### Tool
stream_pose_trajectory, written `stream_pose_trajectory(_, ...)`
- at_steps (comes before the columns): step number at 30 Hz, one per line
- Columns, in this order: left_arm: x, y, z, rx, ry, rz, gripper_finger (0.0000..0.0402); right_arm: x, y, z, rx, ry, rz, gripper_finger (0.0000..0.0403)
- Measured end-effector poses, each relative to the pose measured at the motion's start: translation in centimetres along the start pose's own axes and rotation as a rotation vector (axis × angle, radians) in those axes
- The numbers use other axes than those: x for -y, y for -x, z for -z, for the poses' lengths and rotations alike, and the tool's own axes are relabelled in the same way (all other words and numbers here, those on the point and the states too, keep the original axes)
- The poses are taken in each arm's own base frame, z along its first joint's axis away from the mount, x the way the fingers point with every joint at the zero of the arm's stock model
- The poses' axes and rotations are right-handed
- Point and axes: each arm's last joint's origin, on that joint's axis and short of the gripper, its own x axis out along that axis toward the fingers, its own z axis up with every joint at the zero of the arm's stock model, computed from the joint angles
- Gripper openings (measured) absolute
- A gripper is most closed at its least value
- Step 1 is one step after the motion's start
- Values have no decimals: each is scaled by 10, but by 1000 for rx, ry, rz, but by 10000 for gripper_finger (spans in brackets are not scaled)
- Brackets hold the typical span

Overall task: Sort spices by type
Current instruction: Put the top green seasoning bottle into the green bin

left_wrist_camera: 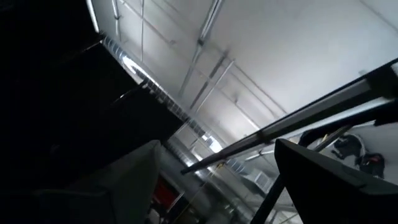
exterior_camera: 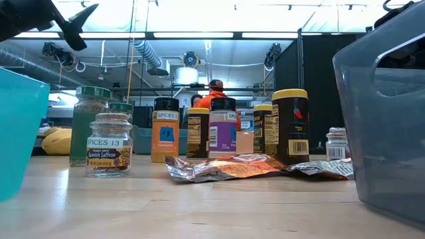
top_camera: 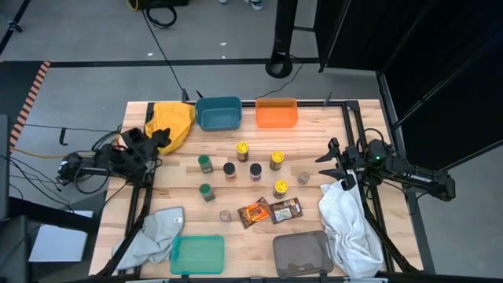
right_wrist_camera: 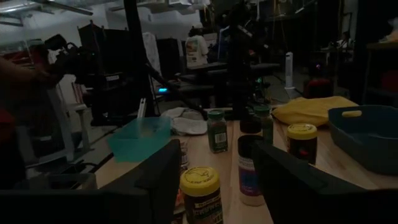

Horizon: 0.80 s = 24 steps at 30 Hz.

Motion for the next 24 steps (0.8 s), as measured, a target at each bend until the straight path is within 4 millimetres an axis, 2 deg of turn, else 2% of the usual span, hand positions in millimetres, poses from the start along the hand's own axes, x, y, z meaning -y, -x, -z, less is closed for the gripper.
stream_pose_trajectory(5,-4,0,-1,54,-7,-97,321,1,0,-5,51,-4,43,206)
stream_pose_trajectory(8,-6,1,0,85,-2,-163,321,0,0,-9,94,-126,30,206)
stream_pose_trajectory(12,-9,1,2,81,101,-202,321,1,1,-13,147,-261,64,206)
stream_pose_trajectory(18,-11,0,4,71,111,-218,321,-2,2,-22,243,-300,29,206)
stream_pose_trajectory(21,-9,-3,5,68,112,-217,321,-5,6,-33,351,-247,-9,206)
stream_pose_trajectory(24,1,-16,1,31,103,-193,321,-8,13,-50,563,-213,24,206)
